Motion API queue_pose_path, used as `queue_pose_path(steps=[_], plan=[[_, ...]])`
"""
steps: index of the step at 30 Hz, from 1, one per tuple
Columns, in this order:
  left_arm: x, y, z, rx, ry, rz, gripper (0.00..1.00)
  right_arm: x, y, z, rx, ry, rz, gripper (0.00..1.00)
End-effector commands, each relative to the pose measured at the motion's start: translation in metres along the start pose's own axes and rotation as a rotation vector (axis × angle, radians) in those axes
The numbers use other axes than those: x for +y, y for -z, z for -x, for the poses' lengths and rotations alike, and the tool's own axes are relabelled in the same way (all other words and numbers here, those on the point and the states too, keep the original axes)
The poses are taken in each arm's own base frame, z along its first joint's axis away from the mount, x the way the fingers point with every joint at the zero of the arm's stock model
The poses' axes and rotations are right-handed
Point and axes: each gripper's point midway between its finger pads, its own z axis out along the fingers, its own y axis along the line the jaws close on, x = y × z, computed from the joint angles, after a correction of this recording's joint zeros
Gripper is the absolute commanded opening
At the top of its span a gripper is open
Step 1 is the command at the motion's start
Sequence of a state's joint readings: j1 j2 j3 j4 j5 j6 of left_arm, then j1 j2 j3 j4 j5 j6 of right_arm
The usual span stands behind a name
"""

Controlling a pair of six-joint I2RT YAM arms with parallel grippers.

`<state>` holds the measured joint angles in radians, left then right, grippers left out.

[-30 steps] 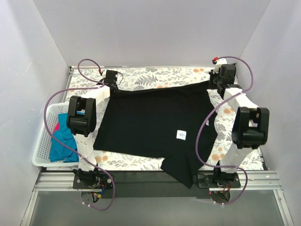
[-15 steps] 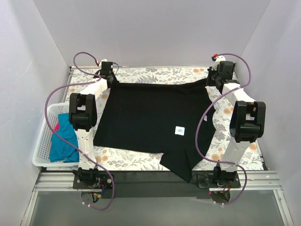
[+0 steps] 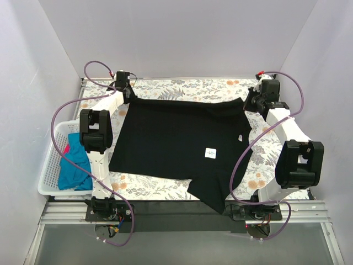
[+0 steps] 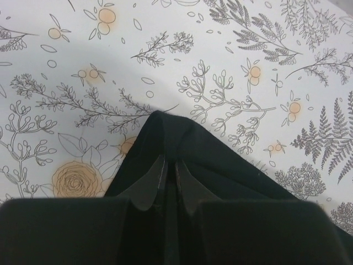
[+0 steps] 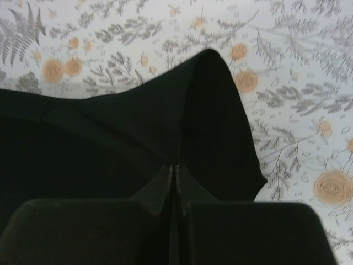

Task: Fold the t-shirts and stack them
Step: Fold the tshirt

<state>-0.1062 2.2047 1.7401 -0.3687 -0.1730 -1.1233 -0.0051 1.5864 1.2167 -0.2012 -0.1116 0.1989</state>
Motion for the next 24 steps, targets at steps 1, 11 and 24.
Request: queue_pose_path(steps=[1, 11, 24], plan=[[-0.005, 0.032, 0.037, -0.049, 0.006, -0.022, 0.00, -0.003, 0.014, -0.023, 0.054, -0.062, -0.036, 0.01], [0.011, 0.041, 0.033, 0.031, 0.027, 0.040, 0.00, 0.007, 0.040, -0.047, 0.108, -0.133, -0.009, 0.01], [0.025, 0.044, 0.007, 0.111, 0.027, 0.088, 0.01, 0.020, 0.054, -0.100, 0.242, -0.183, 0.034, 0.01]])
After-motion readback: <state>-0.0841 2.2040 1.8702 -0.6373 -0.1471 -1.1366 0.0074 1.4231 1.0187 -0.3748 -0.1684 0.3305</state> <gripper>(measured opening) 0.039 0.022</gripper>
